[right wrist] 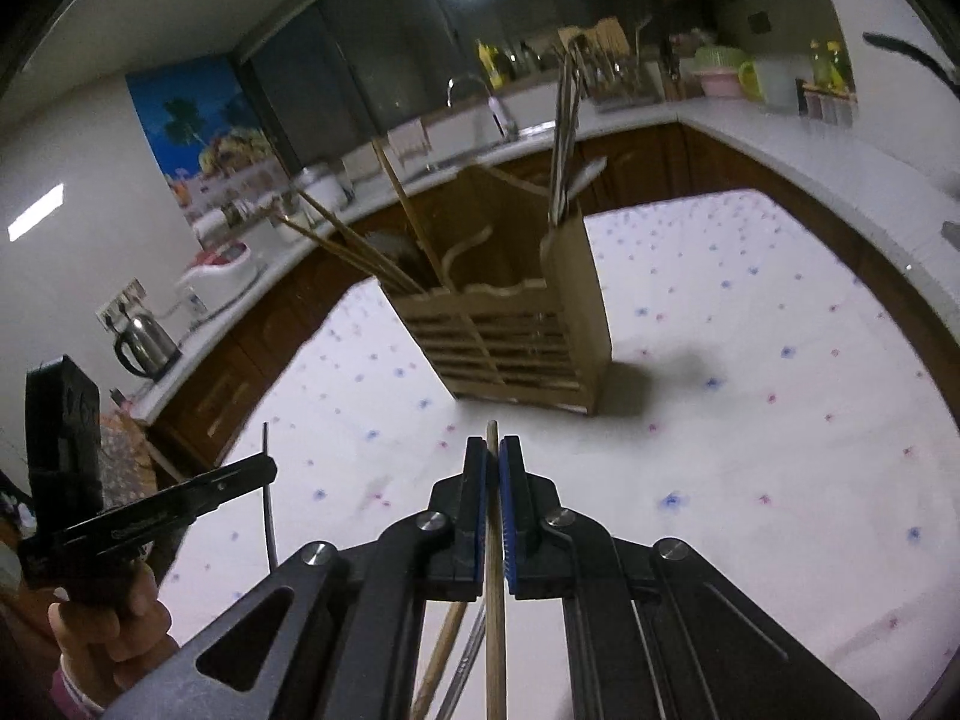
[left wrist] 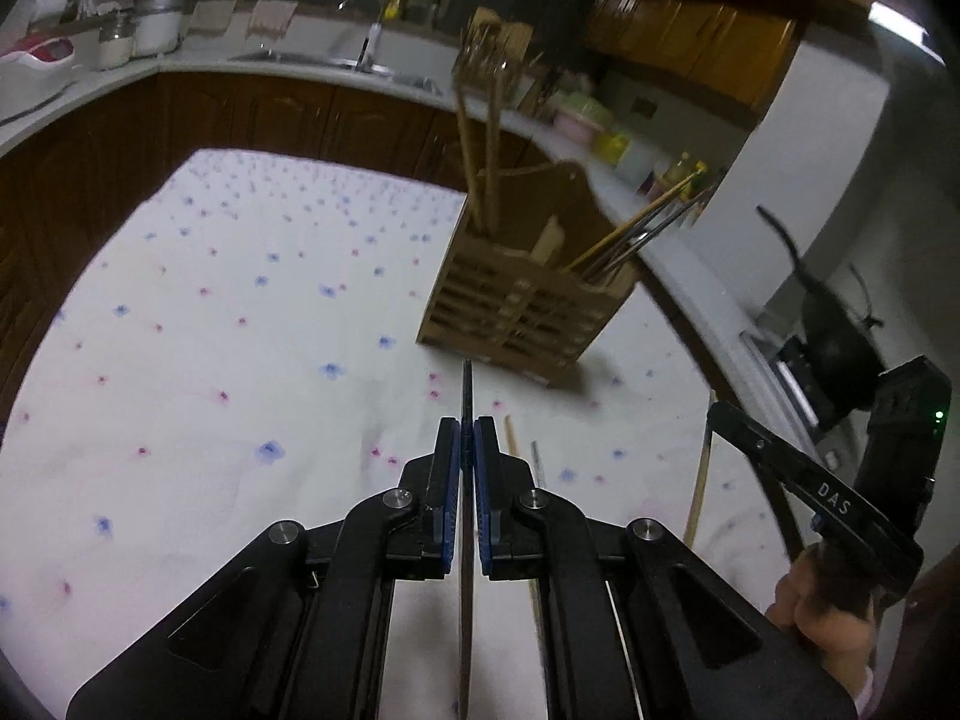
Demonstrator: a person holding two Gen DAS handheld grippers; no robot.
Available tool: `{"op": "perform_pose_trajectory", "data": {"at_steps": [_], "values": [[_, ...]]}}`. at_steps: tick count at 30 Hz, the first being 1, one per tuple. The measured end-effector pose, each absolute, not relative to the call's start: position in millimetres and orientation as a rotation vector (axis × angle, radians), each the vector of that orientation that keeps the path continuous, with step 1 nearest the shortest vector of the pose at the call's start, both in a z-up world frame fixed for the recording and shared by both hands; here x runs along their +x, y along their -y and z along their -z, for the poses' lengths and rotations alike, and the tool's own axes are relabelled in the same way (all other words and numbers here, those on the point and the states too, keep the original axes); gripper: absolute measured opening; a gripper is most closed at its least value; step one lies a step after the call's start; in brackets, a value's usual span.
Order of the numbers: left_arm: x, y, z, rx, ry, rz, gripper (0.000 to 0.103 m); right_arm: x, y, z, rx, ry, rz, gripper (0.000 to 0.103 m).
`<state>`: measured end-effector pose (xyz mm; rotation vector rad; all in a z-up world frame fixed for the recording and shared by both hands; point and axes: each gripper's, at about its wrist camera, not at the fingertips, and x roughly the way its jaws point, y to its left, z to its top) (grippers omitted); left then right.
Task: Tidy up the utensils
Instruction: 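Lift both chopsticks and carry them over the wooden holder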
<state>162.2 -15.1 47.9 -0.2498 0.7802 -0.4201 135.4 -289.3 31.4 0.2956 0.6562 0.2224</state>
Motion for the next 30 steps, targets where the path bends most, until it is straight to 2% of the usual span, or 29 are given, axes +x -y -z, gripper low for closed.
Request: {"op": "perform_pose_trajectory", "data": {"at_steps": [10, 30], "values": [[138, 5, -80, -0.264, -0.682, 0.44, 0.004, 107, 297, -79, 0.297, -0.522, -0.221, 0.004], [134, 1, -102, -0.271, -0.621, 0.439, 0.004, 96, 306, -99, 0.301, -0.449, -0.23, 0.004]]}}
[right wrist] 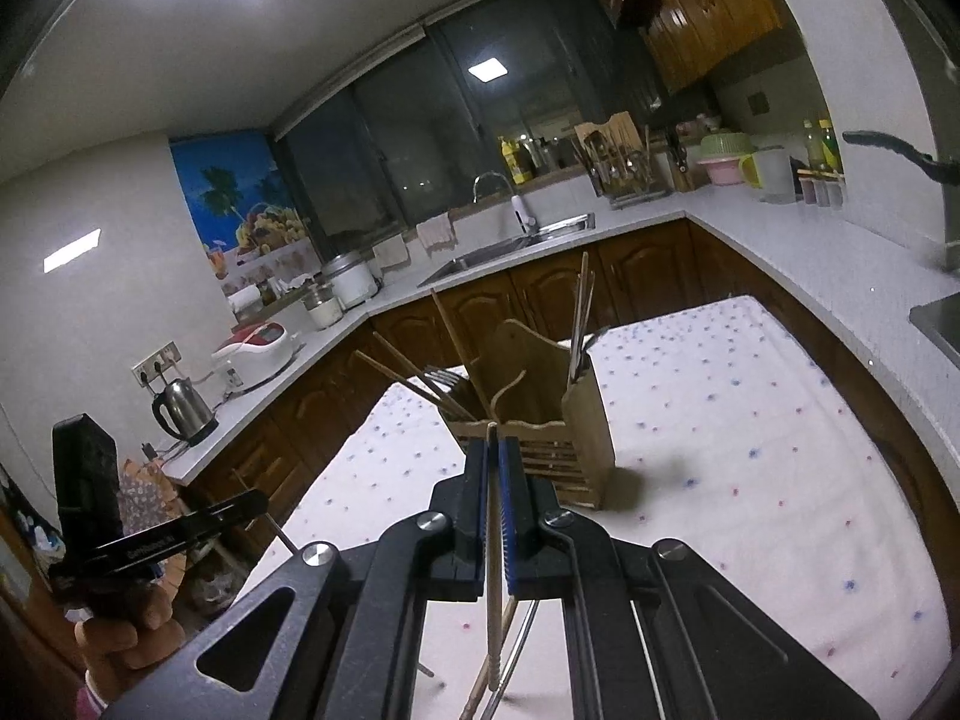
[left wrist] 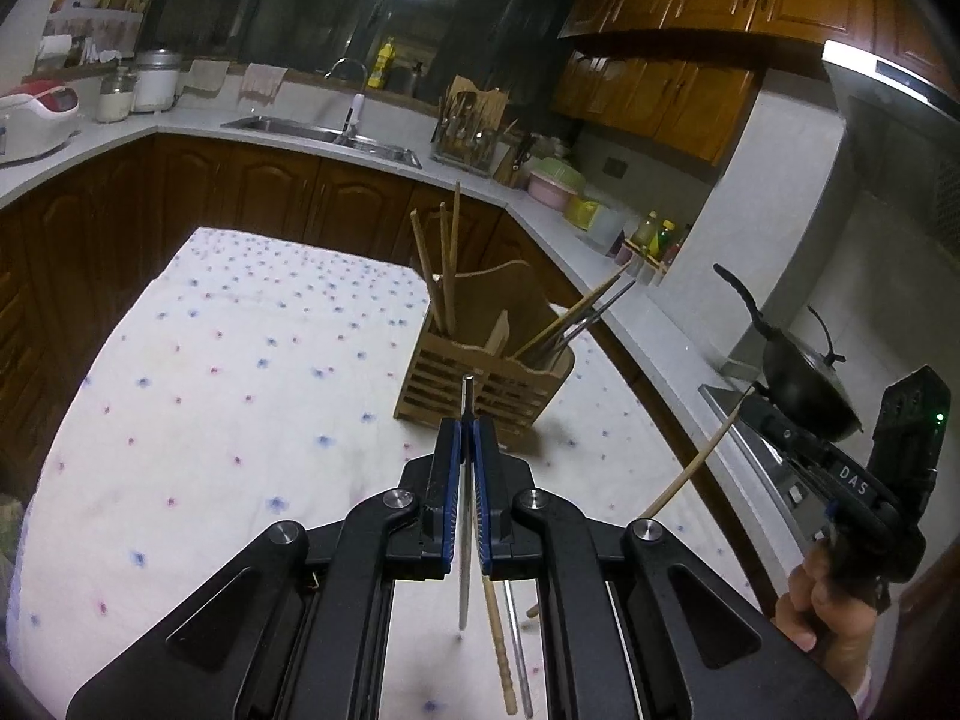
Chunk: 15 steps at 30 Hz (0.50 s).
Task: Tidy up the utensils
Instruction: 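Lift both chopsticks and carry them over the wooden holder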
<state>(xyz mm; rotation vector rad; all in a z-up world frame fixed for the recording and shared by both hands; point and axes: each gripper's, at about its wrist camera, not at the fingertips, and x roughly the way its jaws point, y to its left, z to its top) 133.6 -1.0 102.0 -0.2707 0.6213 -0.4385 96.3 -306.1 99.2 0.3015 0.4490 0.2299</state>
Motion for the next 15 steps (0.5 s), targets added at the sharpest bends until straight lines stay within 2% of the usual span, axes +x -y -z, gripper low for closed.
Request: {"op": "perform_pose_trajectory", "data": {"at_steps": [15], "values": [[152, 16, -143, -0.246, -0.529, 0.46, 0.004, 112, 311, -125, 0.281, -0.388, -0.236, 0.004]]}}
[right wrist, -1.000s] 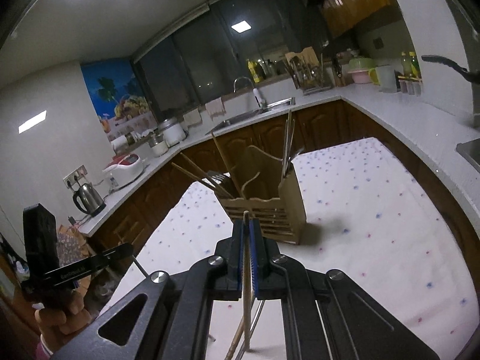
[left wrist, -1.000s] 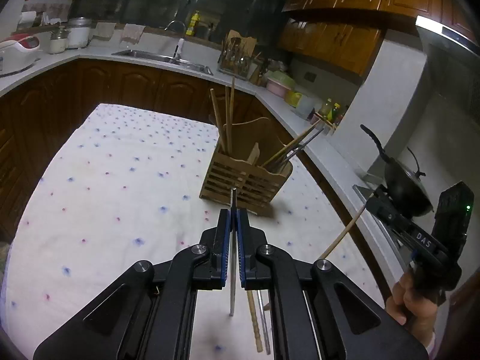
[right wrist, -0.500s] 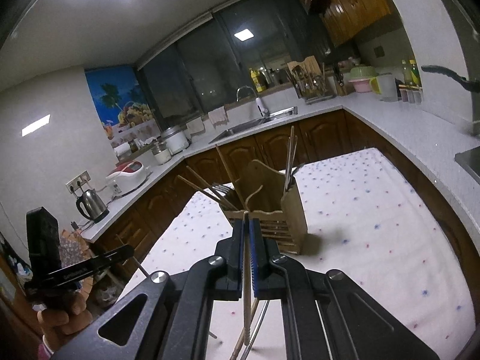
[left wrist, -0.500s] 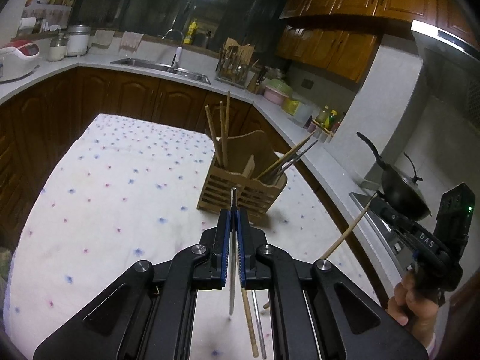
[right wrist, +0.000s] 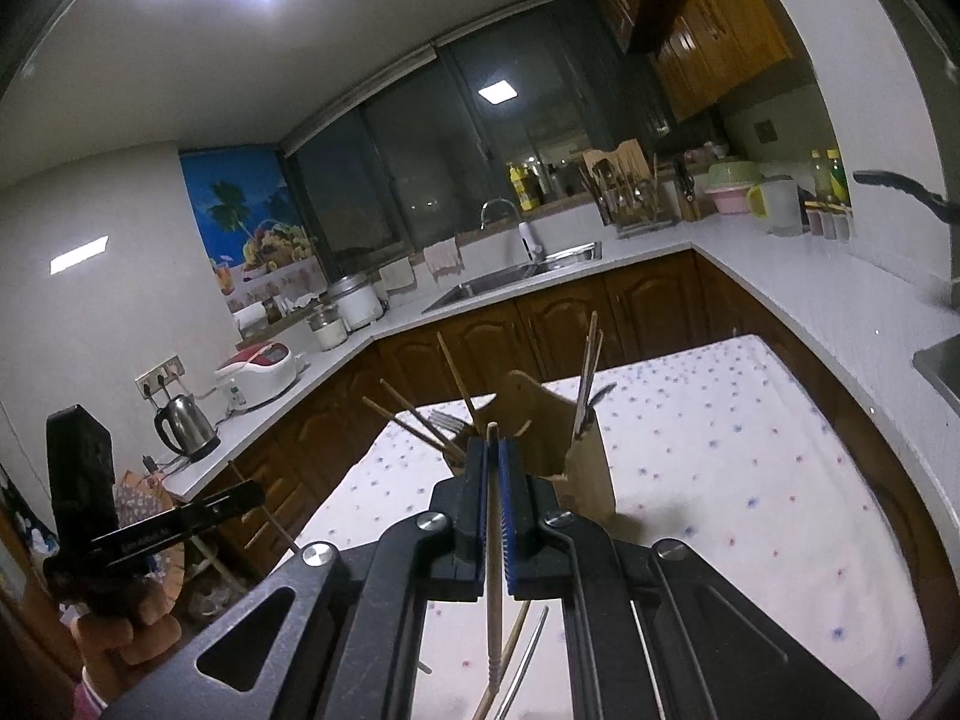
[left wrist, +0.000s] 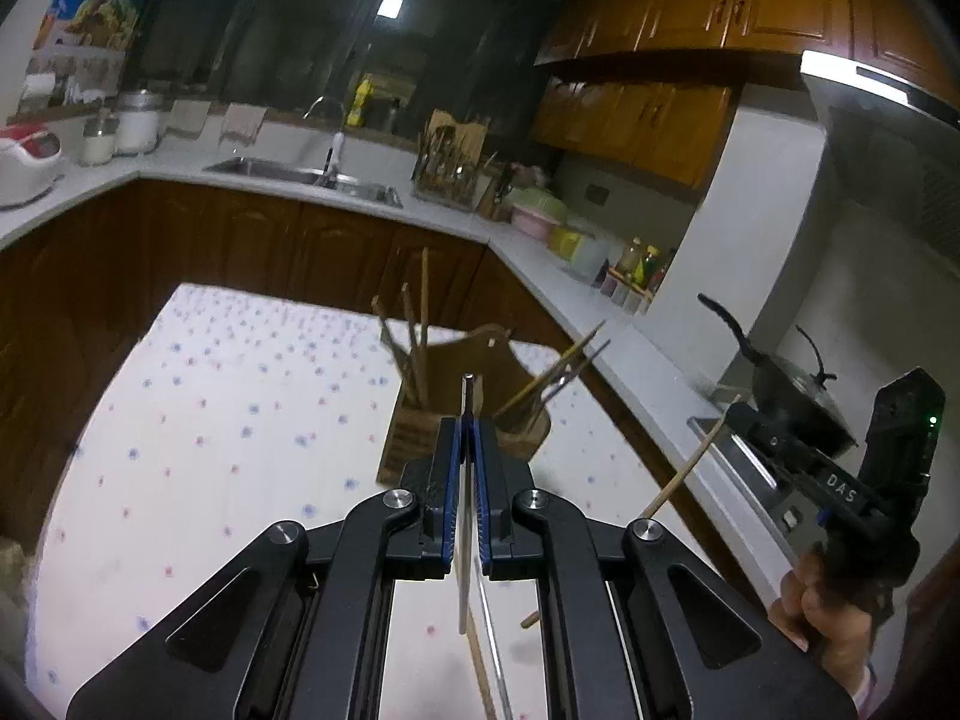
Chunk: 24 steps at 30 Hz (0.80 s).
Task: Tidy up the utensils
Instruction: 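Lift both chopsticks and carry them over the wooden holder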
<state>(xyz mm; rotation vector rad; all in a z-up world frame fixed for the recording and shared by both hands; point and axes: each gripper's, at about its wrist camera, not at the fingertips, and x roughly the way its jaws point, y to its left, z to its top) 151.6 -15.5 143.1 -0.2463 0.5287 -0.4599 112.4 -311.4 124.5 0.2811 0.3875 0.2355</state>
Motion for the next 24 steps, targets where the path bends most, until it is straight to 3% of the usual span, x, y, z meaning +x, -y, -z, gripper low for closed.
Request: {"op": "perform_pose_trajectory", "data": {"at_steps": [15, 24], "values": [[226, 42, -221, -0.224, -0.307, 0.415, 0.004, 184, 314, -189, 0.236, -0.196, -0.173, 0.004], [271, 60, -186, -0.216, -0.292, 0.339, 0.004, 222, 303, -170, 0.178, -0.153, -0.082, 0.004]]}}
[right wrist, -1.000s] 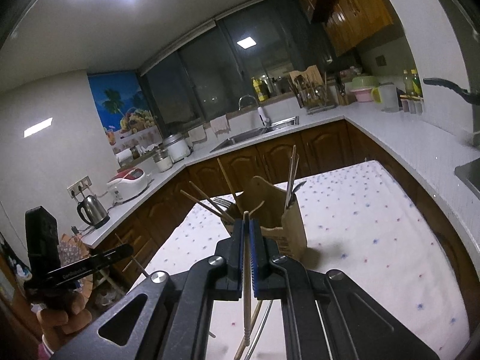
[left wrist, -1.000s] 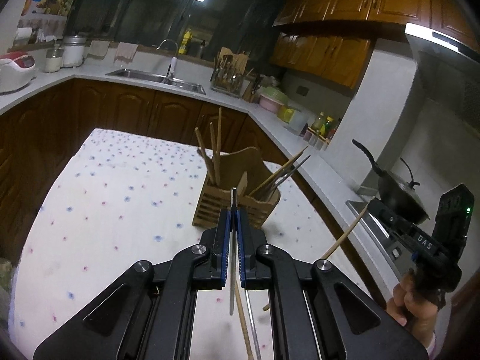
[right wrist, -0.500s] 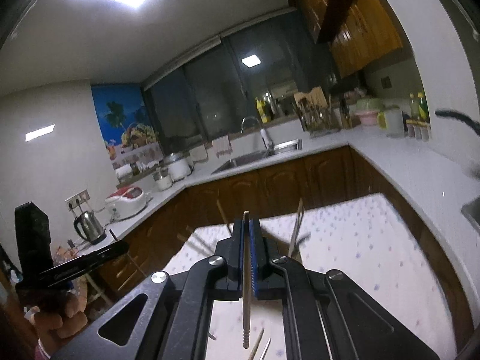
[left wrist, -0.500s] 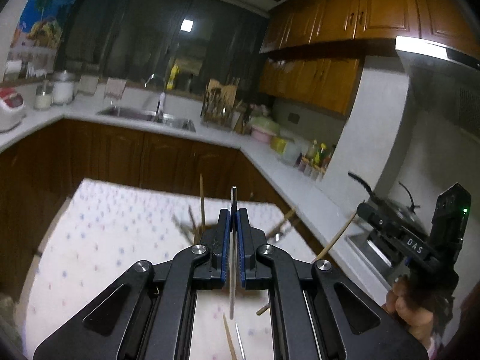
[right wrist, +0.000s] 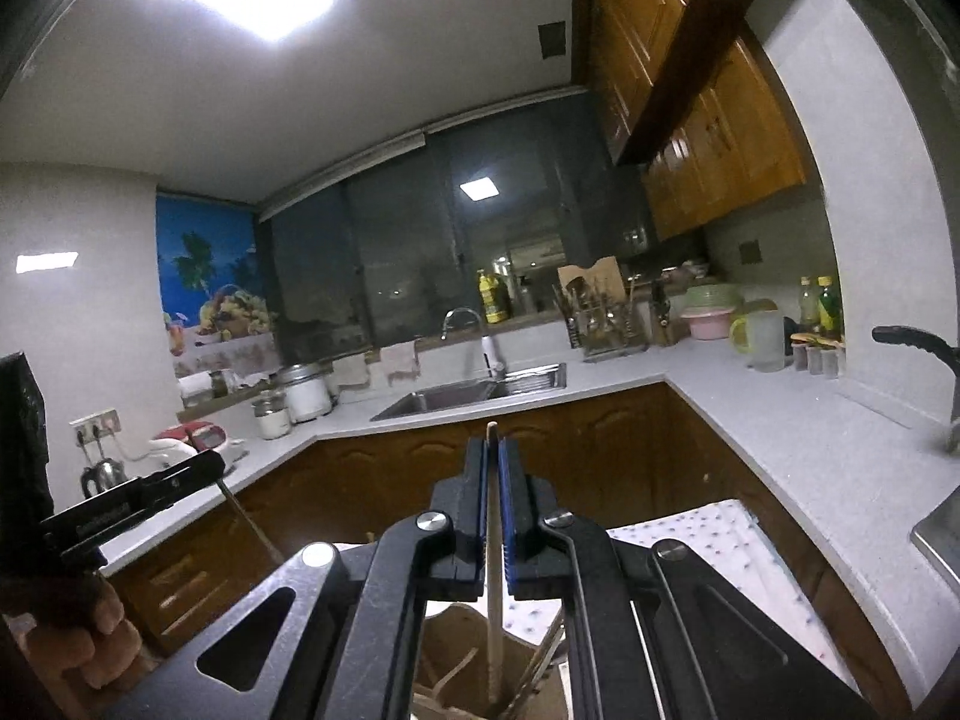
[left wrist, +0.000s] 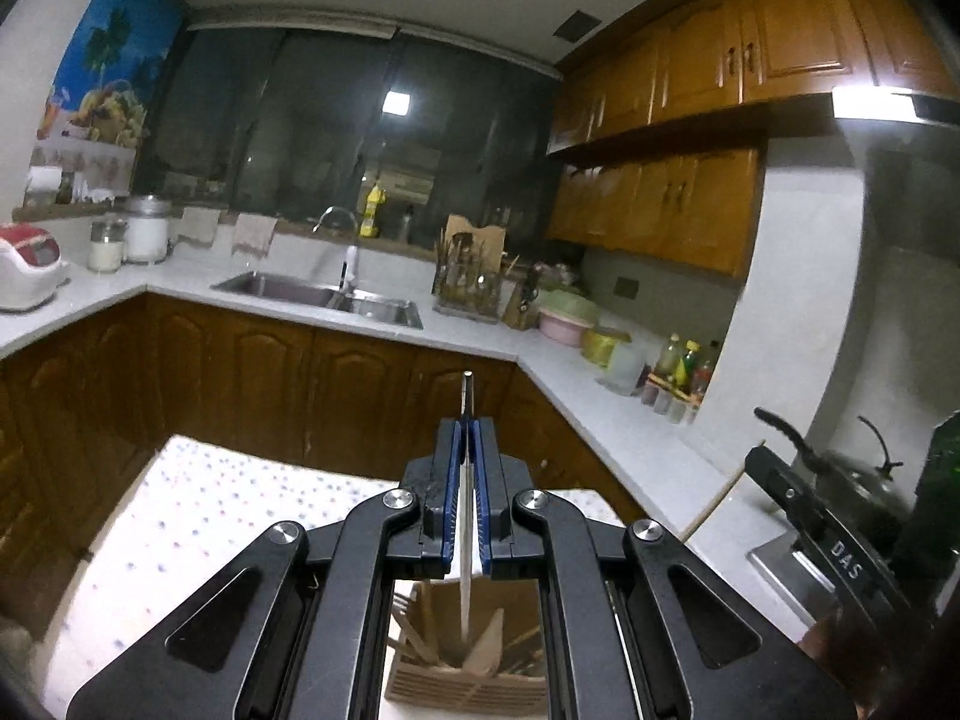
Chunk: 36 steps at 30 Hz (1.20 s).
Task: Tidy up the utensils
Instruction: 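Lift both chopsticks and carry them over the wooden holder, then open both tools to drop the chopsticks into the holder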
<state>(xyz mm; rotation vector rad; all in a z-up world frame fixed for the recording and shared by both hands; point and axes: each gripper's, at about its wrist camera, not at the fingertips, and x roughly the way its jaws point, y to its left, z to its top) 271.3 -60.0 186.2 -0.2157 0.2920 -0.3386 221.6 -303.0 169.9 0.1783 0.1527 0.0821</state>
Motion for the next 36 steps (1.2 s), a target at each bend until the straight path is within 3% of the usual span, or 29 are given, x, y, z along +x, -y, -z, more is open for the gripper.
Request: {"op": "perform_pose_trajectory", "data": {"at_steps": [18, 36], "values": [[280, 75, -104, -0.192, -0.435, 0.339, 0.004, 223, 308, -95, 0.219, -0.236, -0.032, 0.004], [287, 74, -96, -0.194, -0.51, 0.339, 0.007, 230, 316, -94, 0.242, -0.307, -0.048, 0.009]]}}
